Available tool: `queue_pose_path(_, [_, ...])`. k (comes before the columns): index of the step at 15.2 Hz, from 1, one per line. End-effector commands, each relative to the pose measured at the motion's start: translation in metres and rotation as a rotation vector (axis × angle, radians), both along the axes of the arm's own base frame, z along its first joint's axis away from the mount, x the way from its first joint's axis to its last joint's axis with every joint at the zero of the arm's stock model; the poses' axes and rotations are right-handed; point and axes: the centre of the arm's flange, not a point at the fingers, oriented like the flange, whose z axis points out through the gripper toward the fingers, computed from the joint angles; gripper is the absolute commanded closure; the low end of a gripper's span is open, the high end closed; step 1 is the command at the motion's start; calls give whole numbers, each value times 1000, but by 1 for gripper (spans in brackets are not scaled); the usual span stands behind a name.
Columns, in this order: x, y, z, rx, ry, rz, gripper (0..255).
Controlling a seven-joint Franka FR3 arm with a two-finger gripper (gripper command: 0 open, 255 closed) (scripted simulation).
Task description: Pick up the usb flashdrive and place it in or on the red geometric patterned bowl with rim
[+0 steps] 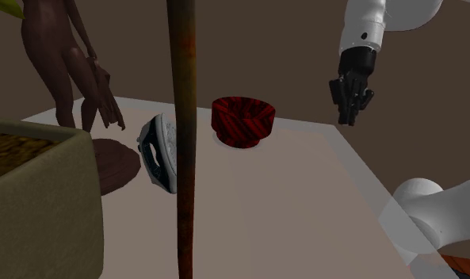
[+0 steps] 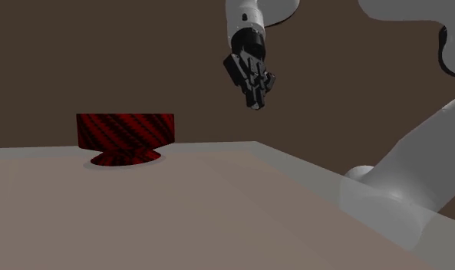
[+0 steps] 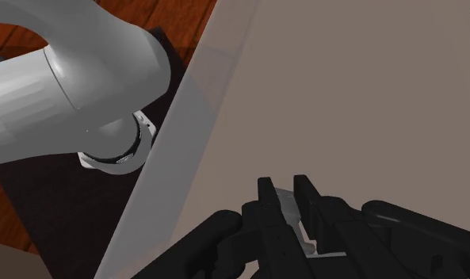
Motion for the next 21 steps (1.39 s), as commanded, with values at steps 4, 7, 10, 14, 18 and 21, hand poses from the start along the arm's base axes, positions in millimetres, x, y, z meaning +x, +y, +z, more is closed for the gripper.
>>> queue_pose_path(4, [-1, 0, 27, 0, 0, 0, 255])
queue_pose_path(7, [-1, 0, 43, 0, 0, 0, 255])
queue_pose_path(10, [-1, 0, 59, 0, 0, 0, 255])
queue_pose_path(14, [11, 5, 71, 0, 0, 0, 255])
queue_pose_path(18, [60, 24, 70, 0, 0, 0, 255])
queue_pose_path(21, [97, 39, 70, 0, 0, 0, 255])
